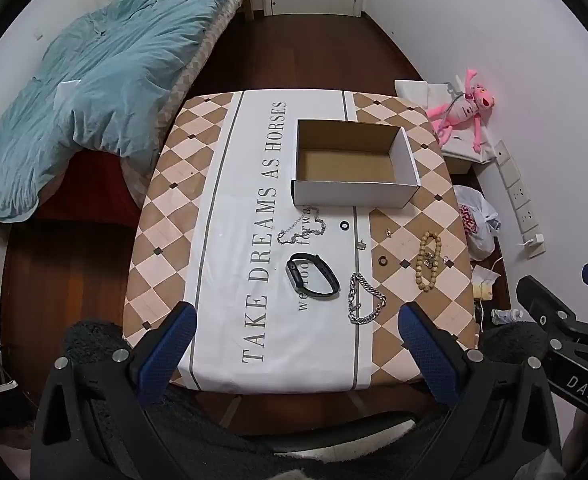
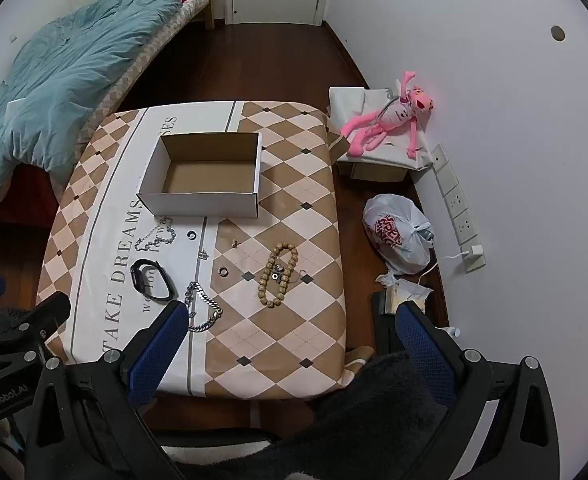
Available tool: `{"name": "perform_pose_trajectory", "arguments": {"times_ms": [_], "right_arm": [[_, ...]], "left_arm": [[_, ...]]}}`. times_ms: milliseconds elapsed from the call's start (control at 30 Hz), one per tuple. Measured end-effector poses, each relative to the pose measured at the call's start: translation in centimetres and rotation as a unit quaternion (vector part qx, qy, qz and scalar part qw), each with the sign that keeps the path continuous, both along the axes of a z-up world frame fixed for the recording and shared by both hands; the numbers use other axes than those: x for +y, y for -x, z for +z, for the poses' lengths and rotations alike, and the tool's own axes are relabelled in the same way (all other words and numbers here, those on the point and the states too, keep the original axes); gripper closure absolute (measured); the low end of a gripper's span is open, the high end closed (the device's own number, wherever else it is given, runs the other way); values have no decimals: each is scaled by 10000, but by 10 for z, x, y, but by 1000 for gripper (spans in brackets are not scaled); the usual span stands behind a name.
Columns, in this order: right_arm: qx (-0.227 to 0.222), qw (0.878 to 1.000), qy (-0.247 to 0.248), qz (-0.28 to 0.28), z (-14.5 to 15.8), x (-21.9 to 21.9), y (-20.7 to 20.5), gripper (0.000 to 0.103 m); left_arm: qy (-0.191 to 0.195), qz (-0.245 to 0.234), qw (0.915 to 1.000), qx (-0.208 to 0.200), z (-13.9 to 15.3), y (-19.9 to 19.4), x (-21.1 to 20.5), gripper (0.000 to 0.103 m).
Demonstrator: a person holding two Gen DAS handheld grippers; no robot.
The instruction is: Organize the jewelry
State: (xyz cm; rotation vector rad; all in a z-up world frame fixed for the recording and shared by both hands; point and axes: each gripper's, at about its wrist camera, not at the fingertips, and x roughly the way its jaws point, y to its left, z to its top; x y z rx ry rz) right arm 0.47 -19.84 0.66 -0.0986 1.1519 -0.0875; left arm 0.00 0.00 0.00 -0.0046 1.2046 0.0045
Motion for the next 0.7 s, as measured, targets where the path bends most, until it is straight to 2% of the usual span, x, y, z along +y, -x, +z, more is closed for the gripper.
{"name": "perform_pose_trajectory", "arguments": {"times_ms": [467, 700], "right_arm": [[-17, 10000, -41, 9, 1, -1, 2, 0], [-28, 10000, -42, 9, 0, -1, 2, 0]], "left_arm": [[22, -8, 10000, -64, 0, -1, 1, 0], [8, 5, 9999, -101, 14, -2, 4, 0]]}}
